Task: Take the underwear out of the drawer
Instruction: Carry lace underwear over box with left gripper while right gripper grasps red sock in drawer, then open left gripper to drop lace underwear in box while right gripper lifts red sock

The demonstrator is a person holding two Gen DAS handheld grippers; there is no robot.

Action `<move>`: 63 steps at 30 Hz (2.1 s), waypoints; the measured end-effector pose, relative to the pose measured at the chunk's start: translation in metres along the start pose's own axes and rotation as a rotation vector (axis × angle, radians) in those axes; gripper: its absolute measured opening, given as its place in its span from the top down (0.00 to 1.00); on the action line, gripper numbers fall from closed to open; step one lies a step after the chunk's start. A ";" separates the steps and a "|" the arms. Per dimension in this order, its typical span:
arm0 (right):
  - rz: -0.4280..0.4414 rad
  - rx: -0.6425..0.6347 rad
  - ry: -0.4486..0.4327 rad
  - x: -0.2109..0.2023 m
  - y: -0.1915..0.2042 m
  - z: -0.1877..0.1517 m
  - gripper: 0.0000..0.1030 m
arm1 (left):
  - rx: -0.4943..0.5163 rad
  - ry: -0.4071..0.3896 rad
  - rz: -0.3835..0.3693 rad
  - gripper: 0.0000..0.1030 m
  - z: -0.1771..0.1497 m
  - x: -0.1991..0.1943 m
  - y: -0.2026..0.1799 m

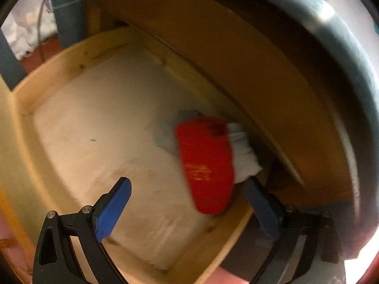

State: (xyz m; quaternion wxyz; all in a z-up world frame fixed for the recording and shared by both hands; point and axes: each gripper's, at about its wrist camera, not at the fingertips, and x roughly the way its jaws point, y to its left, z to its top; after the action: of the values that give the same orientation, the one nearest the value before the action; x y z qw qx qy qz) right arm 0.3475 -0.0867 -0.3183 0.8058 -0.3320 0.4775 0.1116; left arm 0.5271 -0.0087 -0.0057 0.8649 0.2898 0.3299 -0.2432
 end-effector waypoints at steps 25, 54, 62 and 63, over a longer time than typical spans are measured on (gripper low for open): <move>0.008 -0.189 -0.056 0.041 -0.006 0.006 0.46 | -0.028 0.140 0.066 0.79 0.015 0.039 0.012; 0.057 -0.181 -0.258 -0.084 0.020 -0.024 0.88 | -0.074 0.139 0.095 0.78 0.004 0.040 0.009; 0.066 -0.129 -0.269 -0.084 0.012 -0.024 0.88 | -0.045 0.123 0.168 0.78 0.018 0.028 0.004; 0.068 -0.124 -0.269 -0.085 0.012 -0.025 0.88 | -0.022 0.131 0.183 0.78 0.018 0.031 0.000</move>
State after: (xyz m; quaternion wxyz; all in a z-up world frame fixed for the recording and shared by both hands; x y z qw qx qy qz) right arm 0.2806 -0.0822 -0.2595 0.8362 -0.3468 0.3685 0.2115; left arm 0.5556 -0.0278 -0.0169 0.8631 0.3246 0.3606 -0.1402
